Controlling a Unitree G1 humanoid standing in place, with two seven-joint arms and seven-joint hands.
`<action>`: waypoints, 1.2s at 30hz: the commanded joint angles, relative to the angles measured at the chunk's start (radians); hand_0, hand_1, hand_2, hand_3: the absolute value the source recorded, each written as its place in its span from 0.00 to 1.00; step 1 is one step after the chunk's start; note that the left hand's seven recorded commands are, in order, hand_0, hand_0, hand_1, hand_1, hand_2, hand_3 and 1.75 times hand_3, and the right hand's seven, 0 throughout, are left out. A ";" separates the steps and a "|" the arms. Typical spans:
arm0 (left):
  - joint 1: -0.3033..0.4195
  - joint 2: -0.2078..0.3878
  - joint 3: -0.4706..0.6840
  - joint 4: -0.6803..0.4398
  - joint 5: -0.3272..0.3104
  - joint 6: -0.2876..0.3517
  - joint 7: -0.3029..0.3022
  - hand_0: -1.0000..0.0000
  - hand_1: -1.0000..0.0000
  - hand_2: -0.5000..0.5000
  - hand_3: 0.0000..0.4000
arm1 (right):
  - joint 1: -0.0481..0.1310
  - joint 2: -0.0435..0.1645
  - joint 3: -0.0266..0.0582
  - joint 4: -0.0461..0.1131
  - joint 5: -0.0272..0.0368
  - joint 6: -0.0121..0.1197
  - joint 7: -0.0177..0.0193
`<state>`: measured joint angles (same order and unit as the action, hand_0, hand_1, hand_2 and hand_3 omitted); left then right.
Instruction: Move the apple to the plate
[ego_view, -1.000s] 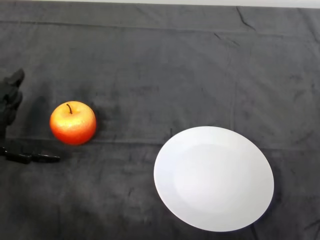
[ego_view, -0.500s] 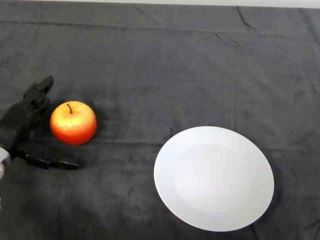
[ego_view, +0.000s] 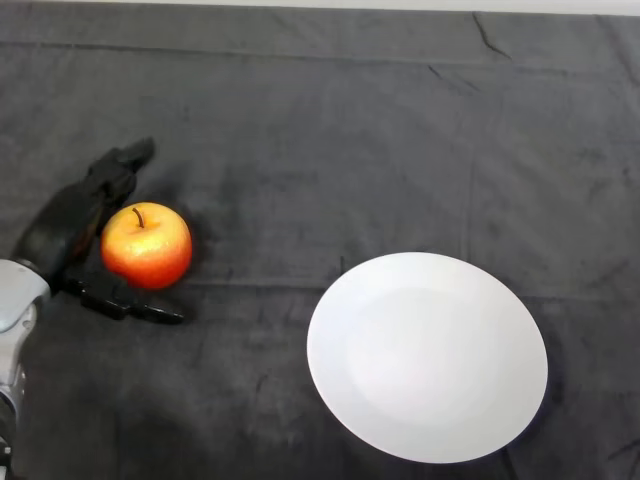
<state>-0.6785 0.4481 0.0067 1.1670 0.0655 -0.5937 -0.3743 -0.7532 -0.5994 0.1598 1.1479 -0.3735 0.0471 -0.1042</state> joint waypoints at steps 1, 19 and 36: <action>-0.026 0.008 -0.028 0.011 0.025 -0.031 0.008 0.00 0.06 0.47 1.00 | 0.027 -0.007 -0.0085 0.015 0.0067 0.001 0.0025; -0.085 0.016 -0.044 0.014 0.065 -0.006 0.048 0.00 0.00 0.50 1.00 | 0.027 -0.007 -0.0083 0.016 0.0066 0.000 0.0023; -0.105 -0.051 -0.079 -0.116 0.112 -0.043 0.160 0.00 0.00 0.50 1.00 | 0.027 -0.007 -0.0084 0.016 0.0067 0.000 0.0022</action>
<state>-0.7260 0.3959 -0.0382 1.0850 0.1618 -0.6125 -0.2219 -0.7533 -0.5999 0.1598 1.1476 -0.3735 0.0468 -0.1042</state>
